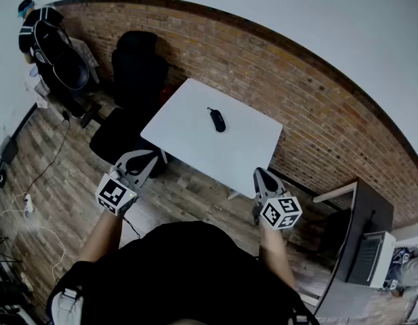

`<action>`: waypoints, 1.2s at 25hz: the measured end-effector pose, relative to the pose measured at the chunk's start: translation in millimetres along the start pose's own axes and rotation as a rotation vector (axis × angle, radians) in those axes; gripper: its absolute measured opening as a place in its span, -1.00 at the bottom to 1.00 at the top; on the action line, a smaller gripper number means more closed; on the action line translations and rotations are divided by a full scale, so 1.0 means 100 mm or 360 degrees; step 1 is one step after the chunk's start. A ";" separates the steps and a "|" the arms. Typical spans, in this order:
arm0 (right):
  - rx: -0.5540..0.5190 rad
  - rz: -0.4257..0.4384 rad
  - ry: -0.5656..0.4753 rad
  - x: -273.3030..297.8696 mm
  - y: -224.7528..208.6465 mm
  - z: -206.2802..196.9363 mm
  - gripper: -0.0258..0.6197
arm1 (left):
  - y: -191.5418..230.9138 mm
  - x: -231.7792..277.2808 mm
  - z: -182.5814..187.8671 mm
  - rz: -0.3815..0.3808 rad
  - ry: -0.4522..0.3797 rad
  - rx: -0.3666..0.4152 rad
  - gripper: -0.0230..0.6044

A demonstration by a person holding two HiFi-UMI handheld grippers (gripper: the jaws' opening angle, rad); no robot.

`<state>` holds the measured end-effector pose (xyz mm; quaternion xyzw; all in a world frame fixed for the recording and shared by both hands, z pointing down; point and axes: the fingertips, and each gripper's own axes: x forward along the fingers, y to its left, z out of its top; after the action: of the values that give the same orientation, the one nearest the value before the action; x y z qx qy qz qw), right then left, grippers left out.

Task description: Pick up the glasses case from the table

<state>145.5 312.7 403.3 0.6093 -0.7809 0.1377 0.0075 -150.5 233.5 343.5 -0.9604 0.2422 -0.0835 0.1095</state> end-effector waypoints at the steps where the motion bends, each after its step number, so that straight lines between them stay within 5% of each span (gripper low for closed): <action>1: -0.0006 -0.0009 -0.0002 0.00 -0.01 0.00 -0.87 | -0.01 -0.01 0.00 -0.0010 -0.0004 -0.0004 -0.85; 30: 0.0114 0.0050 -0.0002 0.60 0.72 -0.16 -0.87 | 0.81 -0.46 -0.56 -0.0058 0.0007 -0.0155 -0.85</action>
<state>58.8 274.8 415.0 0.5968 -0.7850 0.1654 -0.0170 -238.4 176.9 372.4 -0.9687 0.2285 -0.0757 0.0606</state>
